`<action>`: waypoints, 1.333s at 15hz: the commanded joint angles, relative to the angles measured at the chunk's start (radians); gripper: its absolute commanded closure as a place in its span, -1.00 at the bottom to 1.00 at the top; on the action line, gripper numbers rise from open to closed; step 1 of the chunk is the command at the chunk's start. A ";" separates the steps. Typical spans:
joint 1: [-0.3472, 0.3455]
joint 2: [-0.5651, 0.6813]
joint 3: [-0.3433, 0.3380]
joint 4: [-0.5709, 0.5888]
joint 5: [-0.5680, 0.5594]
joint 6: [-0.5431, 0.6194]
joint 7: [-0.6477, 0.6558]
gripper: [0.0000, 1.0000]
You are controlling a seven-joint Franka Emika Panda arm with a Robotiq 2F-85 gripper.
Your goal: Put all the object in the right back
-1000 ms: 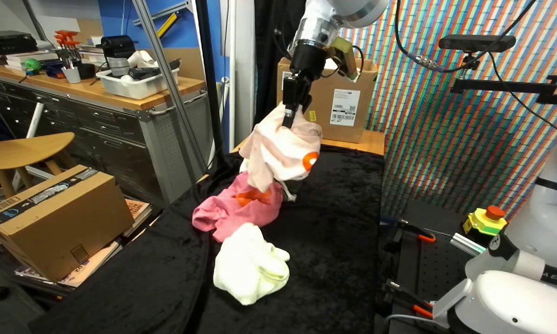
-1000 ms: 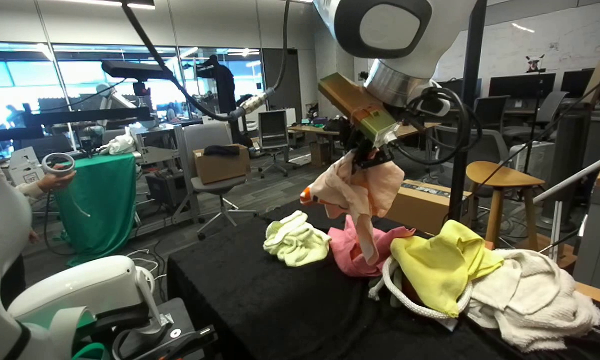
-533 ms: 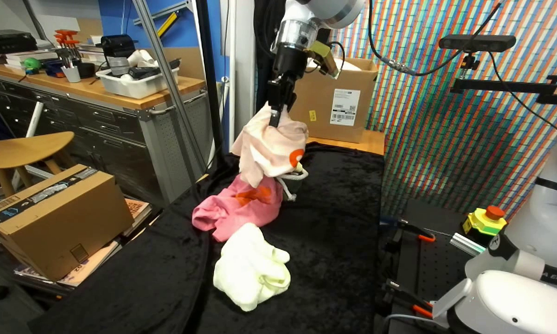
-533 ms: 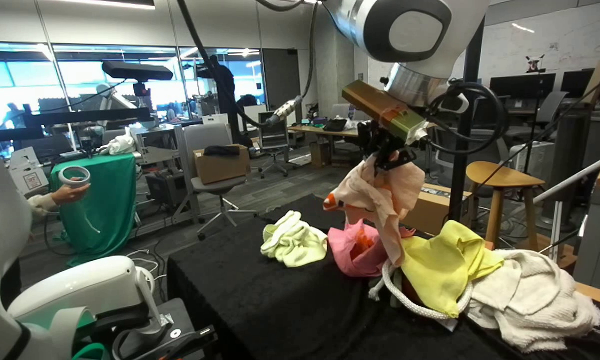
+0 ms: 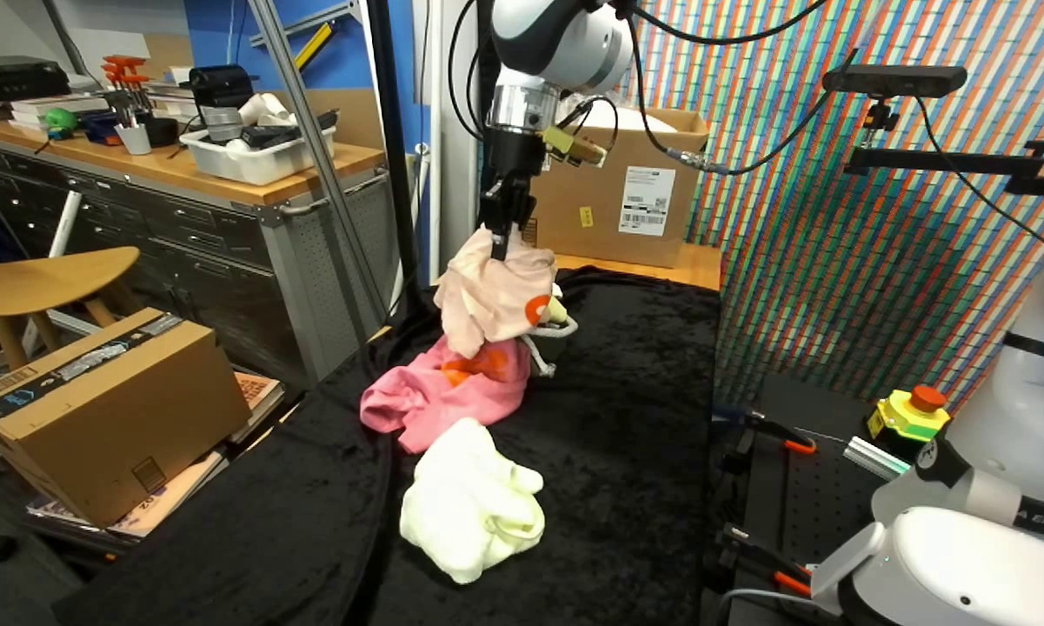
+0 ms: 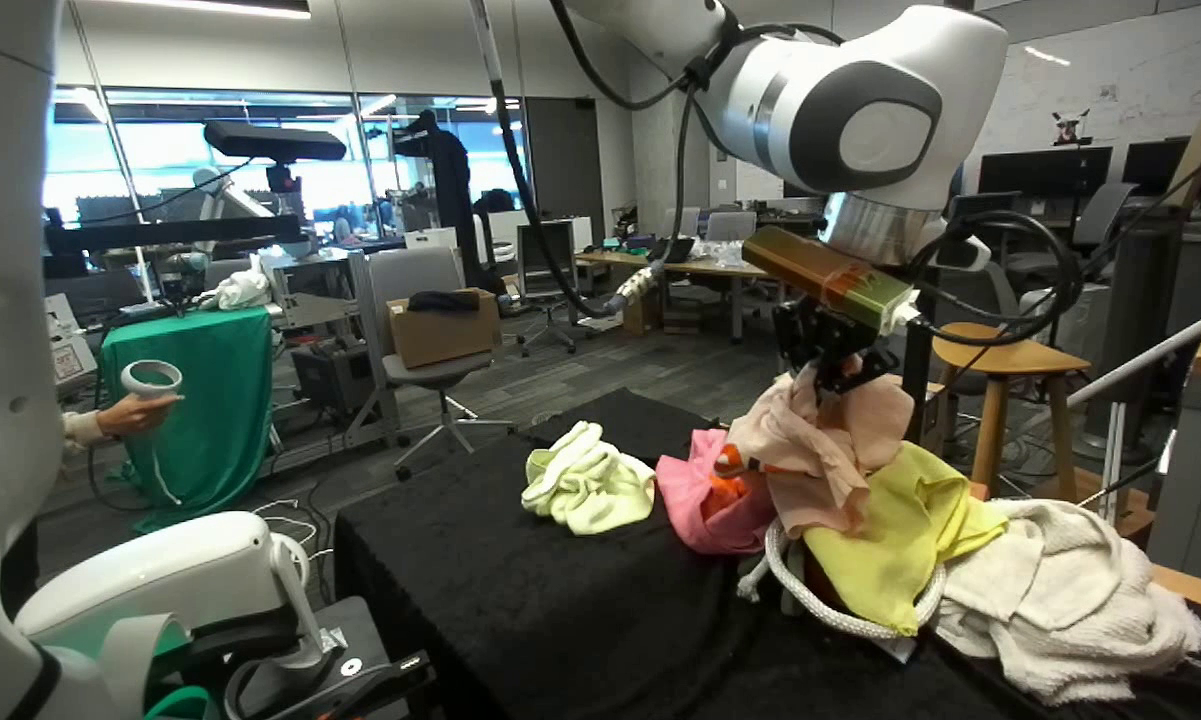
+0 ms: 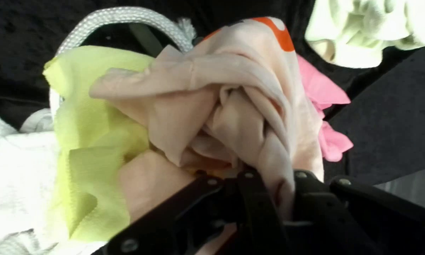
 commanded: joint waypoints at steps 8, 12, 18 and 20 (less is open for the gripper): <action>-0.001 0.040 0.013 0.029 -0.208 0.059 0.188 -0.82; 0.015 -0.019 0.014 -0.001 -0.267 0.074 0.241 -1.00; 0.065 -0.124 0.059 -0.106 -0.309 0.086 0.311 -1.00; 0.094 -0.154 0.085 -0.168 -0.314 0.101 0.339 -1.00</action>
